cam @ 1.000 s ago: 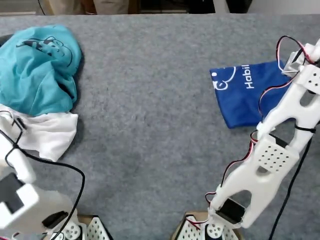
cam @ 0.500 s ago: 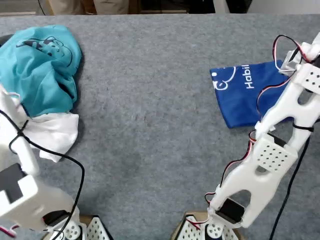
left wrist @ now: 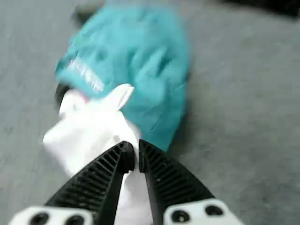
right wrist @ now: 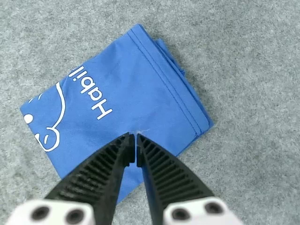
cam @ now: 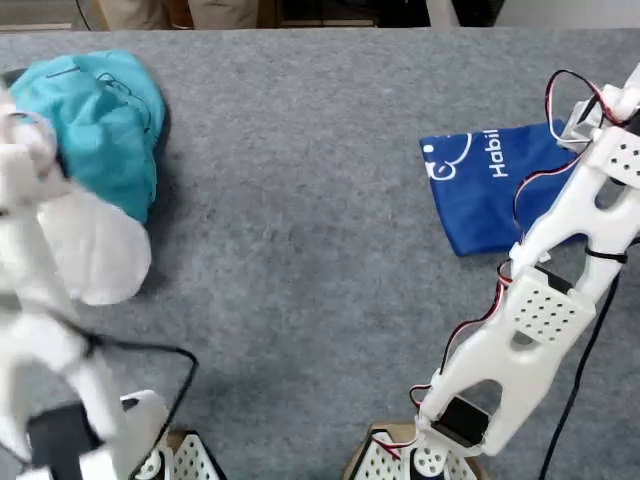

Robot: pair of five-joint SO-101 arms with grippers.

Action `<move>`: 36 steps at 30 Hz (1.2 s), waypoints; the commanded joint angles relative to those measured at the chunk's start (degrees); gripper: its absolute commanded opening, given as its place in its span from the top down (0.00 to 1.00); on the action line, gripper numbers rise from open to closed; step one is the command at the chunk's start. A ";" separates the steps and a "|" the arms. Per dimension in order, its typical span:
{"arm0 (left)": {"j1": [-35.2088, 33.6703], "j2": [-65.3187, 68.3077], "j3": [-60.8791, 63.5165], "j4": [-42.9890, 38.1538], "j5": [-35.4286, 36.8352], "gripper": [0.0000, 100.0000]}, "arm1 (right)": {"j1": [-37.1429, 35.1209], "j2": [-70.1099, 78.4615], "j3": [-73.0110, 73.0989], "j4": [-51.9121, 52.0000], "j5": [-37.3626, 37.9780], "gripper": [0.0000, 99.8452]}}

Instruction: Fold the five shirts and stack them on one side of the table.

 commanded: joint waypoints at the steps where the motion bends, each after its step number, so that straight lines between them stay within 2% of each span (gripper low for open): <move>1: 17.23 -7.69 -9.85 -1.67 4.13 0.98 | -0.75 -4.00 -2.07 0.97 0.26 0.98; 5: 34.55 -7.87 -10.02 -8.09 4.84 0.98 | -0.48 -4.00 -2.07 0.97 0.26 0.98; 10: 44.48 -4.09 -4.92 -11.96 7.30 0.98 | -0.57 -4.00 -2.07 0.97 0.26 0.98; 12: 46.15 -1.63 -2.73 -11.34 10.37 0.95 | -0.84 -4.00 -2.07 0.97 0.35 0.98; 16: 46.07 2.59 3.43 -5.45 18.37 0.75 | -1.01 -4.70 -1.98 0.97 0.97 0.95; 18: 46.07 3.12 4.92 -0.62 22.51 0.72 | -1.27 -6.46 -0.31 0.97 3.52 0.87; 21: 46.07 2.86 6.07 5.10 21.10 0.72 | -3.56 -11.65 6.37 0.97 8.70 0.71; 23: 46.07 2.68 5.45 8.00 18.73 0.72 | -6.37 -16.48 13.05 0.97 12.22 0.65; 25: 43.25 1.27 4.22 9.49 16.26 0.72 | -10.07 -21.93 20.88 0.97 13.80 0.65; 29: 30.77 -5.85 6.33 9.32 13.36 0.72 | -20.44 -33.01 38.02 0.88 13.89 0.71; 32: 20.31 -10.15 15.74 9.32 12.57 0.72 | -29.49 -39.25 50.77 0.70 13.63 0.76; 36: 7.30 -12.97 35.87 8.62 3.78 0.72 | -39.25 -42.68 65.19 0.44 13.71 0.78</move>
